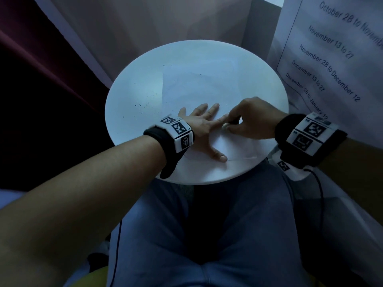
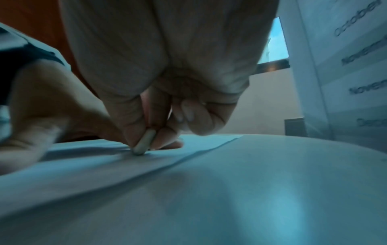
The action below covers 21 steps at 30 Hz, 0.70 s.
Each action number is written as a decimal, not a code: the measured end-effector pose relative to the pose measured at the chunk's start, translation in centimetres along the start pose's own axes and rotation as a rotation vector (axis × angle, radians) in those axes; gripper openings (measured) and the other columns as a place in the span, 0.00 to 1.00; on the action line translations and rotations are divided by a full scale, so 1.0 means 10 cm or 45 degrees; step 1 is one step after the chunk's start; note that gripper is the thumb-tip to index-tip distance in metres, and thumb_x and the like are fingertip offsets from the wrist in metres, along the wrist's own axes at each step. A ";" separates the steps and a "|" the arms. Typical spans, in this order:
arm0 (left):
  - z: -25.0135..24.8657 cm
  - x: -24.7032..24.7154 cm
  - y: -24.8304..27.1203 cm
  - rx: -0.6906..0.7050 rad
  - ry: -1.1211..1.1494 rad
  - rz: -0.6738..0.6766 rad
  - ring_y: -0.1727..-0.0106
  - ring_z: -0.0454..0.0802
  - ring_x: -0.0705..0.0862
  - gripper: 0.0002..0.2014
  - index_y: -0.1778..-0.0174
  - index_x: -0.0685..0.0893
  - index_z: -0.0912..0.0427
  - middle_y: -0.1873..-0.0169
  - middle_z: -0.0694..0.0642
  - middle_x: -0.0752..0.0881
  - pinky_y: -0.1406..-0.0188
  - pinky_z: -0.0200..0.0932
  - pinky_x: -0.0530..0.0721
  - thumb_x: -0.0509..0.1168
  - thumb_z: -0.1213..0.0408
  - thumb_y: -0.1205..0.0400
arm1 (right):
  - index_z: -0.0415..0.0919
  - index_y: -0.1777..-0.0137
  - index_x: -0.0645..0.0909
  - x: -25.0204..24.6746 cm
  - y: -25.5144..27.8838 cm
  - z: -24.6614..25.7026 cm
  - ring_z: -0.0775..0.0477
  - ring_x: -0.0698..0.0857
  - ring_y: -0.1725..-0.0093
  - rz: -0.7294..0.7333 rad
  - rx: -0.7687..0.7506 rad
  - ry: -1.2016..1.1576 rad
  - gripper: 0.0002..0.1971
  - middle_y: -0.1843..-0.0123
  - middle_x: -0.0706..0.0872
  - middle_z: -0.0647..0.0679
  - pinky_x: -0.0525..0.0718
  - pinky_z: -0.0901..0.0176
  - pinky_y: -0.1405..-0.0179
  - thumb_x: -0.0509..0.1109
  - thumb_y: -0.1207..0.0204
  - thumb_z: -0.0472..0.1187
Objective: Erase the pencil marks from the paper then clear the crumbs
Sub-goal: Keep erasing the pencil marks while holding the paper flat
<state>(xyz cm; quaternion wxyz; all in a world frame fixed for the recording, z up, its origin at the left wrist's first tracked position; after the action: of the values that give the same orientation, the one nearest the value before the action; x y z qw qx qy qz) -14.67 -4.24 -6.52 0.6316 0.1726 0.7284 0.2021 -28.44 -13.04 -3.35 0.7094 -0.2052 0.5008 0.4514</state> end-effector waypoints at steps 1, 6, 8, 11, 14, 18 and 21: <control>0.00 0.00 0.00 -0.003 0.000 -0.001 0.14 0.53 0.33 0.62 0.17 0.34 0.29 0.14 0.48 0.31 0.22 0.78 0.43 0.66 0.18 0.40 | 0.49 0.57 0.90 -0.01 0.00 -0.02 0.47 0.86 0.62 -0.032 0.020 -0.005 0.06 0.62 0.91 0.50 0.86 0.49 0.56 0.73 0.29 0.47; 0.00 0.00 0.00 0.002 -0.008 0.012 0.14 0.53 0.32 0.63 0.16 0.36 0.31 0.14 0.48 0.30 0.22 0.79 0.42 0.65 0.18 0.40 | 0.47 0.66 0.87 0.15 0.18 0.20 0.51 0.80 0.70 0.092 -0.097 -0.003 0.06 0.73 0.81 0.56 0.81 0.57 0.64 0.74 0.29 0.45; 0.00 0.00 0.00 0.000 -0.005 0.019 0.14 0.53 0.32 0.63 0.16 0.35 0.31 0.14 0.48 0.30 0.22 0.79 0.41 0.65 0.18 0.40 | 0.46 0.65 0.88 0.09 0.11 0.12 0.55 0.79 0.71 0.110 -0.076 -0.009 0.06 0.73 0.82 0.56 0.79 0.60 0.65 0.75 0.29 0.46; 0.00 0.00 0.00 -0.009 -0.003 0.025 0.14 0.53 0.31 0.63 0.17 0.33 0.31 0.15 0.47 0.30 0.22 0.78 0.41 0.65 0.18 0.39 | 0.46 0.60 0.90 -0.04 -0.07 -0.10 0.48 0.85 0.63 -0.016 0.043 0.009 0.06 0.64 0.89 0.50 0.85 0.54 0.58 0.74 0.29 0.47; 0.00 0.00 -0.01 -0.006 -0.004 0.020 0.14 0.53 0.31 0.63 0.17 0.33 0.30 0.15 0.47 0.30 0.22 0.78 0.41 0.65 0.18 0.40 | 0.46 0.60 0.90 0.03 -0.03 -0.07 0.50 0.84 0.65 -0.037 0.032 0.010 0.05 0.64 0.89 0.51 0.84 0.56 0.59 0.74 0.29 0.45; 0.00 0.01 -0.02 -0.006 -0.005 0.021 0.14 0.53 0.31 0.65 0.17 0.32 0.31 0.15 0.47 0.30 0.22 0.78 0.41 0.64 0.17 0.41 | 0.45 0.65 0.88 0.13 0.15 0.10 0.59 0.78 0.72 0.083 -0.029 -0.008 0.07 0.74 0.82 0.56 0.73 0.68 0.70 0.75 0.29 0.46; -0.03 -0.01 0.01 -0.019 -0.043 -0.001 0.13 0.53 0.35 0.64 0.16 0.34 0.34 0.14 0.48 0.33 0.20 0.75 0.45 0.65 0.17 0.40 | 0.43 0.59 0.90 -0.07 0.08 -0.12 0.52 0.85 0.64 -0.045 0.070 -0.032 0.09 0.63 0.90 0.48 0.76 0.69 0.66 0.77 0.28 0.49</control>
<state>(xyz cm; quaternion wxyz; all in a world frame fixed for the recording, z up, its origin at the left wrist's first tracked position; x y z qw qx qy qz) -14.94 -4.25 -6.34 0.6451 0.1709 0.7162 0.2044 -29.78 -13.81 -3.09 0.7289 -0.1888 0.5004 0.4273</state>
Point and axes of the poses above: each hand's wrist, its own y-axis away from the middle knuckle, its own x-axis out of the palm, z = x × y, the point moved 2 cm from there along -y, towards the middle knuckle
